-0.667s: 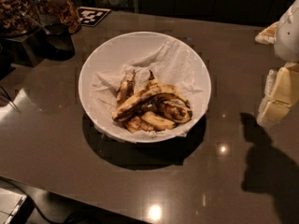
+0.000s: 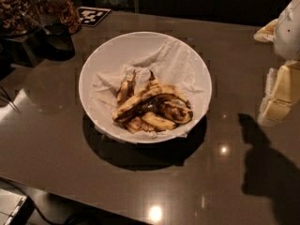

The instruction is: Pick banana from white bowl

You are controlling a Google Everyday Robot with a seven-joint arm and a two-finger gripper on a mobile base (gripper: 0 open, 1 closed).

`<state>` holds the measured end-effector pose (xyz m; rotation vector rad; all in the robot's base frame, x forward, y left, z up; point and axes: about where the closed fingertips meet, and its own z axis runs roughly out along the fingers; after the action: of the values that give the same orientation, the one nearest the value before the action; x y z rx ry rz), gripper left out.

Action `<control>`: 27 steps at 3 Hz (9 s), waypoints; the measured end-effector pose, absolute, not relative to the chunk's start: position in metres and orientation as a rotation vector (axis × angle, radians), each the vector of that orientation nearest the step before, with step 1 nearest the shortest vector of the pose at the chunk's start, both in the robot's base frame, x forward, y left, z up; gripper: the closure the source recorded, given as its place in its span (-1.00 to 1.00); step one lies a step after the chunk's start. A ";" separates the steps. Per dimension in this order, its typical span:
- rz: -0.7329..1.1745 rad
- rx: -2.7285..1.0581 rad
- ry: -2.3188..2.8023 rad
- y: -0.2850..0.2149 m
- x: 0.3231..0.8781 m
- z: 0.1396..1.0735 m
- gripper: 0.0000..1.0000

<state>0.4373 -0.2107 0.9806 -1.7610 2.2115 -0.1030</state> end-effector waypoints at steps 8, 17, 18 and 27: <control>-0.207 -2.361 1.635 -0.023 0.461 0.988 -1.00; 0.024 -2.549 1.745 -0.005 0.499 0.865 1.00; 0.007 -2.522 1.747 -0.005 0.489 0.884 1.00; -0.177 -2.341 1.770 -0.011 0.406 1.001 1.00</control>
Offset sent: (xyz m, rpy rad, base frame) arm 0.0068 0.0239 -0.0176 -0.1295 0.0833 0.0853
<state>0.4055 -0.0106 1.0007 -2.3409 1.7698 -0.1769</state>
